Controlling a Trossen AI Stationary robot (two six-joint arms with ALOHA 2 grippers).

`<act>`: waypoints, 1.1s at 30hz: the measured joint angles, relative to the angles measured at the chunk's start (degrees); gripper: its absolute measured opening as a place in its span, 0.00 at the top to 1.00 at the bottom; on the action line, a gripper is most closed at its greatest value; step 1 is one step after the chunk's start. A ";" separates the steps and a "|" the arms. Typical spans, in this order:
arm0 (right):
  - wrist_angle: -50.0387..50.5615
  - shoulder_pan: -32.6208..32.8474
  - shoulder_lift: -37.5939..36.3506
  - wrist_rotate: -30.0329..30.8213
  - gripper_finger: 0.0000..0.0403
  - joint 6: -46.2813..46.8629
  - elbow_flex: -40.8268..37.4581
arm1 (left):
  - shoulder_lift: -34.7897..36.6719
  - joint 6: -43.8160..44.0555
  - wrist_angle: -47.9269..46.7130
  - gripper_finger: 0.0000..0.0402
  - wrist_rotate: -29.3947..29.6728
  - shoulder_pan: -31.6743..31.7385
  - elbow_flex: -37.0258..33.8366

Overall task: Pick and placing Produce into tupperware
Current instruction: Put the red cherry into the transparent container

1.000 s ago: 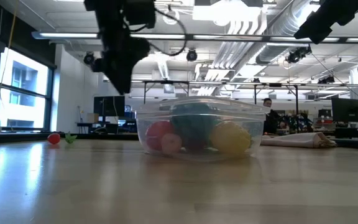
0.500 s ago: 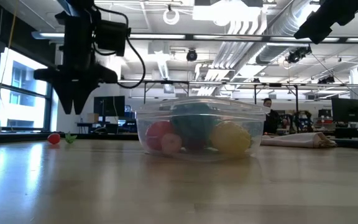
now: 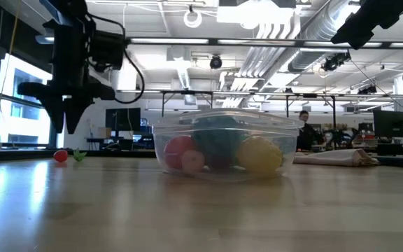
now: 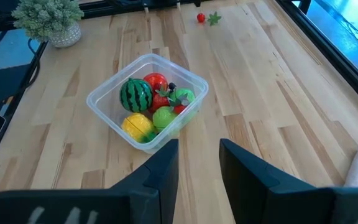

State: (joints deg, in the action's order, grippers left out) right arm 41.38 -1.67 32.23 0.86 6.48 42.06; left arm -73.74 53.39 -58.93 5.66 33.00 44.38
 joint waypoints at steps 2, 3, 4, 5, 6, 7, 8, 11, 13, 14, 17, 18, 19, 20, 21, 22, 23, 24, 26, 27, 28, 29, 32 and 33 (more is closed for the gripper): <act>-0.02 -0.01 0.00 -0.02 0.74 0.10 -0.01 | 0.73 -1.08 1.28 0.71 -0.54 0.57 -1.10; 0.00 -0.01 0.00 -0.01 0.74 0.10 -0.02 | 0.84 -1.72 1.23 0.71 -0.38 0.88 -1.40; -0.02 -0.02 0.00 -0.02 0.74 0.05 -0.02 | 0.88 -2.38 0.99 0.71 0.05 1.05 -1.59; -0.01 -0.02 0.00 0.00 0.74 0.00 0.00 | 0.88 -2.92 1.01 0.71 0.63 1.24 -1.69; -0.02 0.00 0.00 -0.02 0.74 0.04 -0.02 | 0.88 -3.41 1.30 0.71 1.25 1.26 -1.73; -0.02 0.00 0.00 0.00 0.74 0.11 0.00 | 0.85 -4.07 1.66 0.71 1.71 1.36 -1.80; 0.00 -0.02 0.00 -0.02 0.74 0.09 0.00 | 0.81 -4.90 1.97 0.71 2.06 1.70 -1.82; 0.00 -0.01 0.00 -0.02 0.74 0.07 -0.01 | 0.79 -7.45 2.79 0.71 2.33 2.41 -1.81; -0.01 -0.02 0.00 -0.02 0.74 0.08 -0.01 | 0.75 -9.03 3.04 0.71 2.47 2.81 -1.82; 0.00 -0.02 0.00 -0.02 0.74 0.04 -0.02 | 0.75 -9.66 3.03 0.71 2.53 3.14 -1.83; 0.00 -0.02 0.00 -0.02 0.74 0.11 -0.02 | 0.73 -11.08 3.04 0.71 2.38 3.06 -1.83; 0.00 -0.02 0.00 -0.02 0.74 0.09 0.00 | 0.73 -11.41 3.05 0.71 2.27 3.04 -1.82; 0.00 0.00 0.00 -0.02 0.74 0.06 -0.01 | 0.72 -11.75 3.07 0.71 1.86 3.03 -1.82; 0.00 -0.01 0.00 -0.02 0.74 0.00 -0.02 | 0.70 -12.24 3.11 0.71 1.43 3.03 -1.83; 0.00 -0.02 0.00 -0.02 0.74 0.05 -0.01 | 0.70 -12.70 3.16 0.71 1.39 3.01 -1.82; 0.00 -0.02 0.00 -0.02 0.74 0.10 -0.02 | 0.70 -13.05 3.24 0.71 1.17 3.01 -1.83; 0.00 -0.02 0.00 0.00 0.74 0.08 -0.02 | 0.70 -13.23 3.22 0.71 1.10 3.01 -1.82; 0.00 -0.01 0.00 -0.02 0.74 0.04 0.00 | 0.68 -13.59 3.22 0.71 1.07 3.01 -1.81; 0.00 -0.02 0.00 -0.02 0.74 0.08 0.00 | 0.68 -14.28 3.21 0.70 0.69 3.01 -1.83; 0.00 -0.02 0.00 -0.02 0.74 0.10 -0.01 | 0.68 -14.40 3.18 0.69 0.59 3.01 -1.82; 0.00 -0.01 0.00 -0.02 0.74 0.08 -0.01 | 0.68 -14.40 3.16 0.67 0.58 3.01 -1.82; 0.00 -0.01 0.00 -0.02 0.74 0.01 0.00 | 0.68 -14.40 3.14 0.66 0.59 3.01 -1.82; 0.00 -0.02 0.00 -0.02 0.74 0.11 0.00 | 0.66 -14.38 2.96 0.58 1.01 3.01 -1.83; 0.00 -0.02 0.00 -0.02 0.74 0.09 0.00 | 0.66 -14.34 2.90 0.56 1.29 3.01 -1.82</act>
State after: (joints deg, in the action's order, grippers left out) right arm 41.39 -1.69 32.23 0.84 6.57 42.06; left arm -73.08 39.05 -56.03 6.95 36.01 42.56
